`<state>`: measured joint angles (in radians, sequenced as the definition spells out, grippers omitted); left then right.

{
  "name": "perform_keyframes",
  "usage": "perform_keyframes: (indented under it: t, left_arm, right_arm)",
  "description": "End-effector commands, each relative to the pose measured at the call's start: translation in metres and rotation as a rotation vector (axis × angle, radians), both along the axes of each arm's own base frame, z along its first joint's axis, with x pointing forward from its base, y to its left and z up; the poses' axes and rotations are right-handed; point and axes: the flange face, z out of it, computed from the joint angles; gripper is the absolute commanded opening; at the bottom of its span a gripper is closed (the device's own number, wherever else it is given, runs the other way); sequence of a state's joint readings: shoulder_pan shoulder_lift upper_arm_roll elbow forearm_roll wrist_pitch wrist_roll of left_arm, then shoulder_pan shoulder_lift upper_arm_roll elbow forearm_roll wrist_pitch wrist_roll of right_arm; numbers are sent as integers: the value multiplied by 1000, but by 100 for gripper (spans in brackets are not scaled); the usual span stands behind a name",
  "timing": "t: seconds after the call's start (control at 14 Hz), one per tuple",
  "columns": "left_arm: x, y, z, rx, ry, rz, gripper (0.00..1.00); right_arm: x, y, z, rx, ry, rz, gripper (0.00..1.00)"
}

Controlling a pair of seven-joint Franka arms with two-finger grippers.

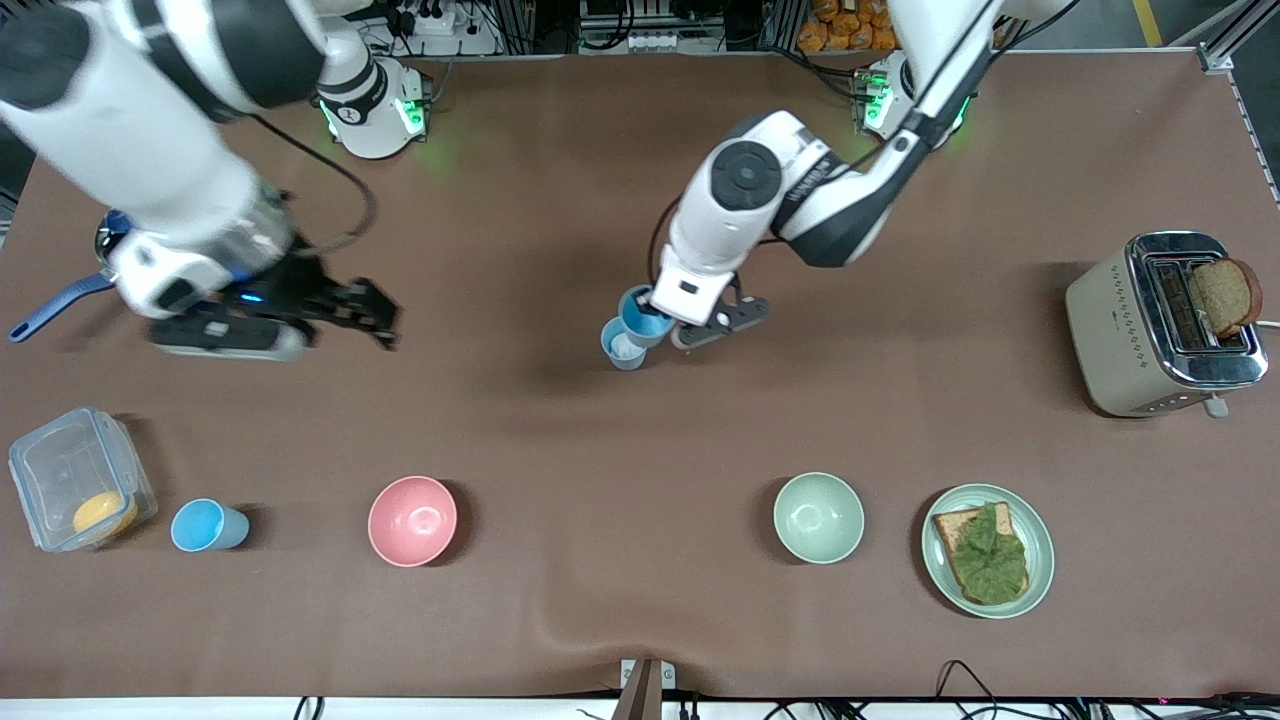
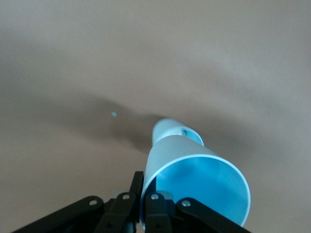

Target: Stack blue cups with both arms

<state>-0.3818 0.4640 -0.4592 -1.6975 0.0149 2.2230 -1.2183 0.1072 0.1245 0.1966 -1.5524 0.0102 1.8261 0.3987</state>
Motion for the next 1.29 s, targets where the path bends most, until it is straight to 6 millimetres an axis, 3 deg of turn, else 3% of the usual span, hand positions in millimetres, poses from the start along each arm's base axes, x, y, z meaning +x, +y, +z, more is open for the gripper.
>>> perform_keyframes:
  t: [0.0, 0.14, 0.29, 0.43, 0.57, 0.71, 1.0, 1.21]
  left_arm:
    - [-3, -18, -16, -6, 28, 15, 0]
    - [-1, -18, -43, 11, 62, 14, 0]
    - [-2, -30, -60, 7, 64, 1, 0]
    - [-2, -30, -67, 20, 62, -7, 0]
    - [-5, -32, -69, 22, 62, -13, 0]
    - [-2, -30, -69, 23, 60, -10, 0]
    - [19, -22, -50, 4, 26, 22, 0]
    - [26, -15, -58, 17, 26, 31, 0]
  right_arm:
    - [-16, -38, 10, -43, 6, 1, 100]
    - [-15, -78, 21, -42, 30, -55, 100]
    - [-19, -113, 28, -62, 44, 18, 100]
    - [-14, -153, 21, -48, 66, 46, 100]
    - [-15, -169, 28, -38, 60, 16, 100]
    - [-17, -199, 27, -23, 77, -25, 100]
    - [-17, -195, 23, 4, 100, -20, 100]
    - [-14, -190, 30, 1, 83, -8, 100]
